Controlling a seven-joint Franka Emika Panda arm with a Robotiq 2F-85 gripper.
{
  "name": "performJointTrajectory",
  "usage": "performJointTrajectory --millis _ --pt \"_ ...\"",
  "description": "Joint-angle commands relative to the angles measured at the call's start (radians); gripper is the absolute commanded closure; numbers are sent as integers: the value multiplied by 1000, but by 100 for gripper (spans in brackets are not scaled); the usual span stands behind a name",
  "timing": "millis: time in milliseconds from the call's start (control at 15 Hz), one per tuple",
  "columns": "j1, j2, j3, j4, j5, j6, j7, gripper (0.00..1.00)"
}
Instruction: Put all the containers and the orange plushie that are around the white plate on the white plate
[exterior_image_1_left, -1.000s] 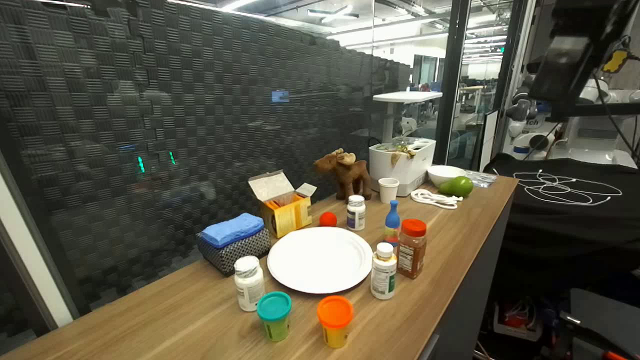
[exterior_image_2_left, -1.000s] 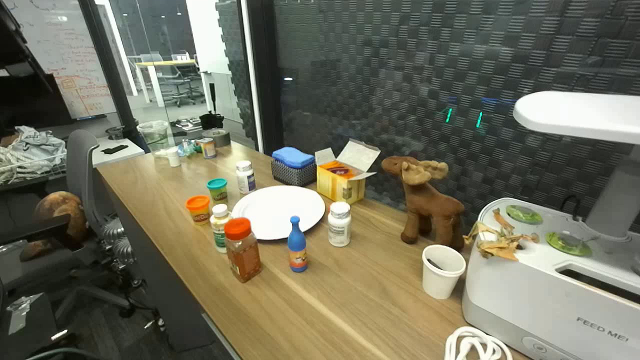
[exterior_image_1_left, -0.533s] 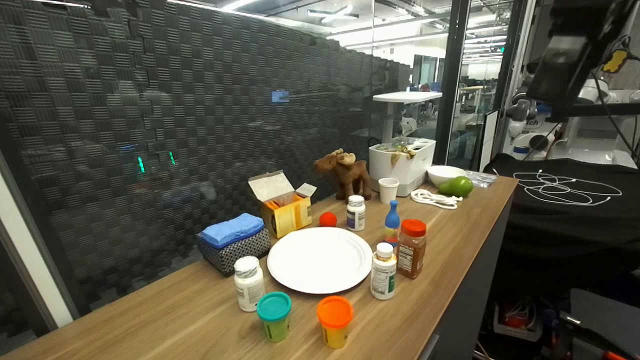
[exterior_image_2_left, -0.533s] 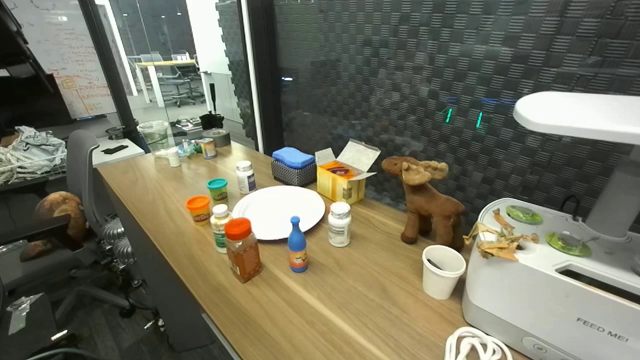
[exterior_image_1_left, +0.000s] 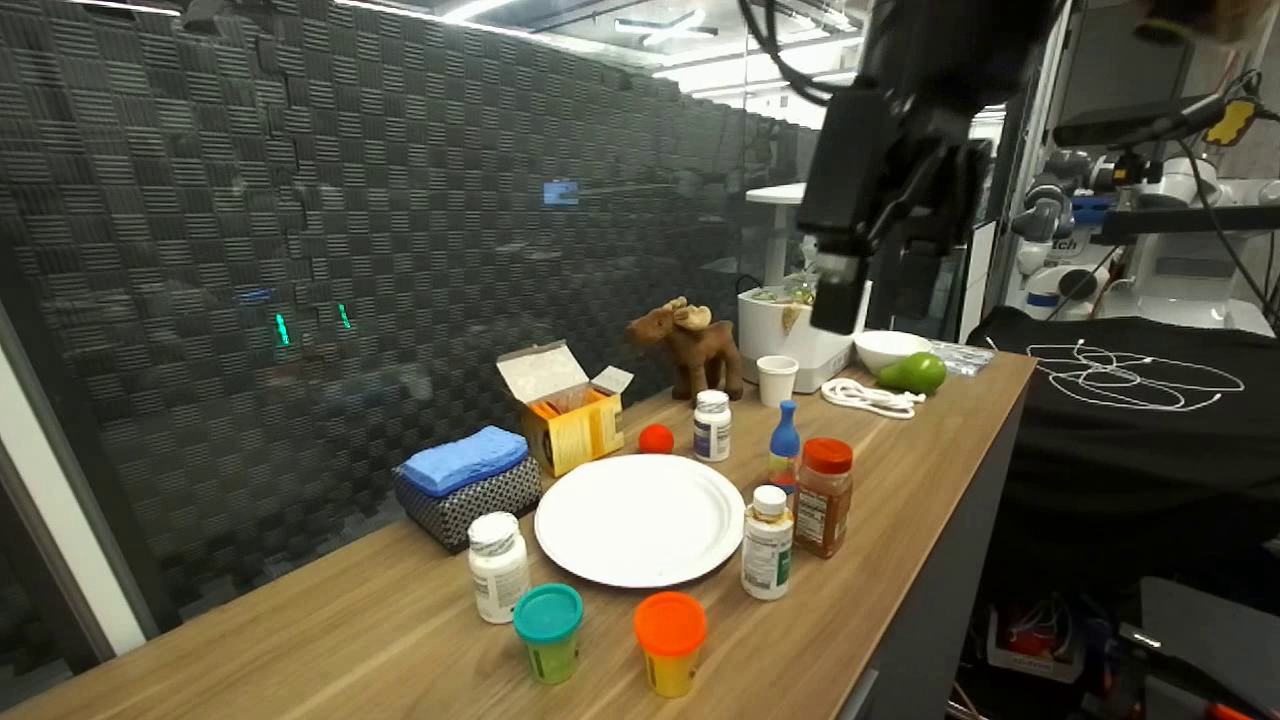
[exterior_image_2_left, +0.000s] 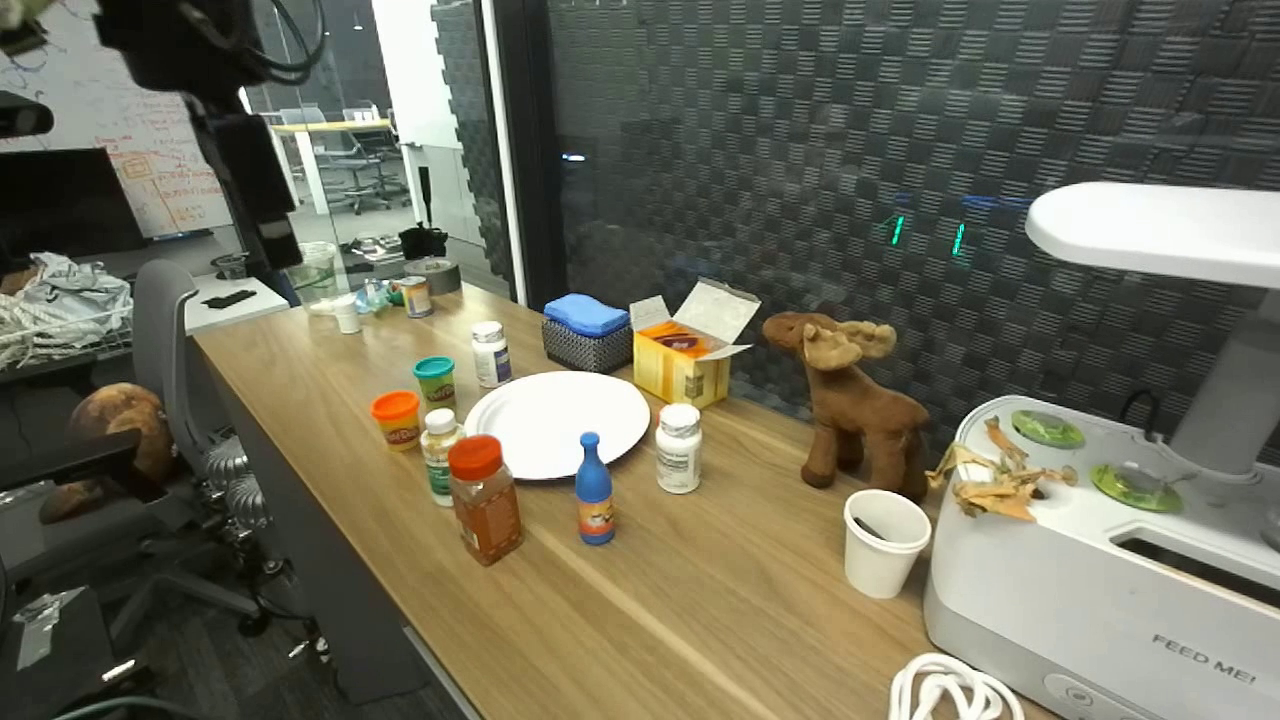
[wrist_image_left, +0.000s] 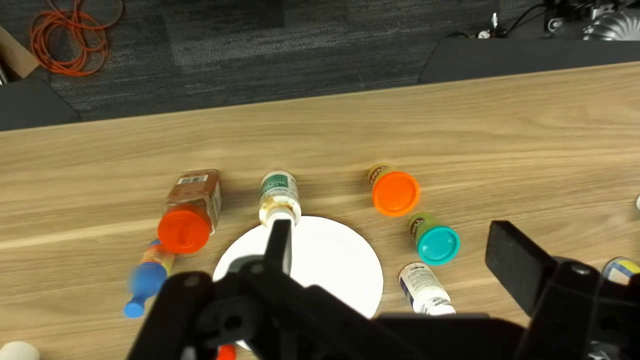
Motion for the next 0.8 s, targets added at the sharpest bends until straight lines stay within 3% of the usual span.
performJointTrajectory --millis 0,333,733 --pt "-8 261 30 206 -68 32 40 0" --pt "38 522 54 449 -174 69 130 0" --pt "143 729 41 582 -198 169 201 0"
